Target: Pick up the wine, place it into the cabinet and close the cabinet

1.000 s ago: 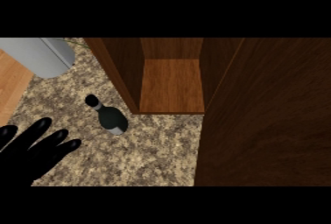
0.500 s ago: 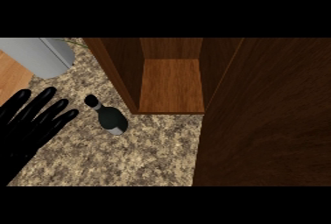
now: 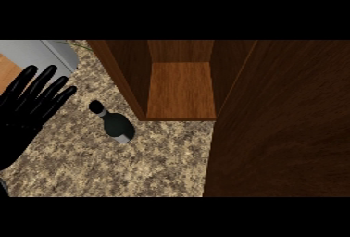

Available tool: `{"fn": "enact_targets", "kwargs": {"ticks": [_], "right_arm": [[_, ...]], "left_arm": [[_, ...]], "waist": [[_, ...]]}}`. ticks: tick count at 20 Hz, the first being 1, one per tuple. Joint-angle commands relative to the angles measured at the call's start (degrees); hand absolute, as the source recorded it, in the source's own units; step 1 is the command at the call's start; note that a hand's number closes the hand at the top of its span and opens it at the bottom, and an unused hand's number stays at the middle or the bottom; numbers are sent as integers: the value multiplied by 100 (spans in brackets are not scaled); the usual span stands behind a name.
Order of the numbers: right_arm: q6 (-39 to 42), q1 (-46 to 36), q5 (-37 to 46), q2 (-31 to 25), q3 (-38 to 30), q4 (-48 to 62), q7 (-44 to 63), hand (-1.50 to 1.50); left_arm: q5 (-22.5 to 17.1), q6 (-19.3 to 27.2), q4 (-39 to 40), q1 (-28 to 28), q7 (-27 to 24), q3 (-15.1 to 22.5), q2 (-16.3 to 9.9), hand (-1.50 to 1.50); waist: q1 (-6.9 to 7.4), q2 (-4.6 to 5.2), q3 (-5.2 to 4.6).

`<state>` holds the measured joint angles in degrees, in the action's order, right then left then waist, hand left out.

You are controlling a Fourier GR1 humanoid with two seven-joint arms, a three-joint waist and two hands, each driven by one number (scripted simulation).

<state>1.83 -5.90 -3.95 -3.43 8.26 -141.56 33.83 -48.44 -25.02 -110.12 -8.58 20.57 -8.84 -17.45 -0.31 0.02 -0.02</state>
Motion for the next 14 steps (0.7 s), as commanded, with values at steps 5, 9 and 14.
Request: {"fn": "enact_targets", "kwargs": {"ticks": [5, 9, 14], "right_arm": [[28, -120, -326, -28, -191, -345, 150, -150], [40, -85, -220, 60, -53, -57, 35, -150], [-73, -178, -6, 101, 162, -337, 337, -150]], "left_arm": [[862, -396, 1290, -420, -639, -110, 202, -150], [1444, -971, 2268, -565, -1204, -189, 149, -150], [2330, -1210, 3557, -1027, -1937, -139, 252, -150]], "waist": [[1, 1, 1], [-4, 6, 0], [-47, 14, -4]]}}
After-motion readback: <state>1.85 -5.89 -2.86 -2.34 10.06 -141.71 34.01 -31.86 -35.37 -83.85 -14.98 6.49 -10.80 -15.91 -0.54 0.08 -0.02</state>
